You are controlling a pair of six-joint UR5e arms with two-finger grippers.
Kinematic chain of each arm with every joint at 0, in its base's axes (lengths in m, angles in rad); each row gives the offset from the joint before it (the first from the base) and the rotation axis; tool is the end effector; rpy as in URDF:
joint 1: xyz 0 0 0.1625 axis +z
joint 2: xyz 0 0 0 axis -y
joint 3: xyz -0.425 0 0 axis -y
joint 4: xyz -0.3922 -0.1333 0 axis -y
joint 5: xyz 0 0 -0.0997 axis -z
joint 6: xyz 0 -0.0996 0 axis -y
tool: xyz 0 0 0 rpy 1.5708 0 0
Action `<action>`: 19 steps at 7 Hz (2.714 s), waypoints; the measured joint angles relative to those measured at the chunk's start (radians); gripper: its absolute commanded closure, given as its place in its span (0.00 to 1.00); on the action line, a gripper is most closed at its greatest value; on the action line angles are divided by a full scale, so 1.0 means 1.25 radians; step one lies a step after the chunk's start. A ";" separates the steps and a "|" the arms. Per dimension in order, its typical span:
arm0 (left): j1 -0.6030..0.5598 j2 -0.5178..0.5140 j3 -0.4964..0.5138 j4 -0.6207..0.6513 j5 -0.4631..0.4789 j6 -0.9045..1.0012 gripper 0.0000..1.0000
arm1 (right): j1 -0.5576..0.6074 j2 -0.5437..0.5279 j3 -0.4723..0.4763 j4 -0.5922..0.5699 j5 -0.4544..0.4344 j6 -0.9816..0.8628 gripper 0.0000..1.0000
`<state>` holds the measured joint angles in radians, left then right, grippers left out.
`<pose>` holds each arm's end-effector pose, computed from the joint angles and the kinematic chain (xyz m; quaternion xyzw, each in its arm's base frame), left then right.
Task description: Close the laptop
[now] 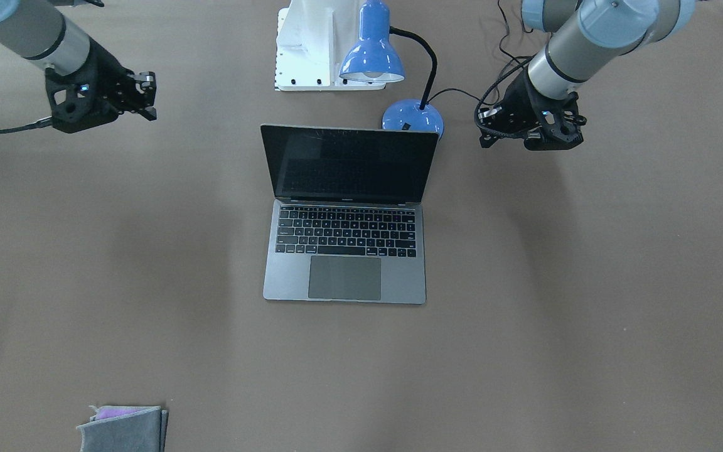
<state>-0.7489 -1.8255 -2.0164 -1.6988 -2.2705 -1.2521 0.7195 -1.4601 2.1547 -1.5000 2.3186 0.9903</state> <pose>0.3415 -0.4119 0.2991 -0.0778 0.4851 -0.0488 0.8696 -0.3109 -0.3596 0.3174 -0.0594 -0.4818 -0.0761 0.8710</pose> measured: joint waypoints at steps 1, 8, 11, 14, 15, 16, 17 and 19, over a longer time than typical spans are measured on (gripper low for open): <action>0.026 -0.002 0.000 -0.010 0.009 -0.036 1.00 | -0.060 0.005 0.002 0.056 -0.048 0.085 1.00; 0.147 -0.118 0.045 -0.012 0.064 -0.204 1.00 | -0.217 0.216 -0.121 0.081 -0.190 0.224 1.00; 0.135 -0.185 0.101 -0.011 0.063 -0.203 1.00 | -0.156 0.334 -0.227 0.081 -0.190 0.225 1.00; 0.064 -0.246 0.158 -0.018 0.061 -0.199 1.00 | -0.109 0.413 -0.307 0.083 -0.191 0.225 1.00; 0.046 -0.282 0.208 -0.027 0.061 -0.198 1.00 | -0.095 0.435 -0.339 0.086 -0.191 0.224 1.00; 0.037 -0.317 0.283 -0.068 0.061 -0.198 1.00 | -0.078 0.452 -0.373 0.089 -0.191 0.218 1.00; 0.035 -0.340 0.352 -0.124 0.065 -0.198 1.00 | -0.064 0.468 -0.404 0.091 -0.191 0.213 1.00; 0.034 -0.368 0.428 -0.176 0.073 -0.199 1.00 | -0.048 0.517 -0.489 0.098 -0.192 0.210 1.00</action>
<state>-0.7066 -2.2853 -1.4816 -1.9188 -2.1797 -1.5013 0.6594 -0.8135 1.5429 -1.3774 2.0787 1.2530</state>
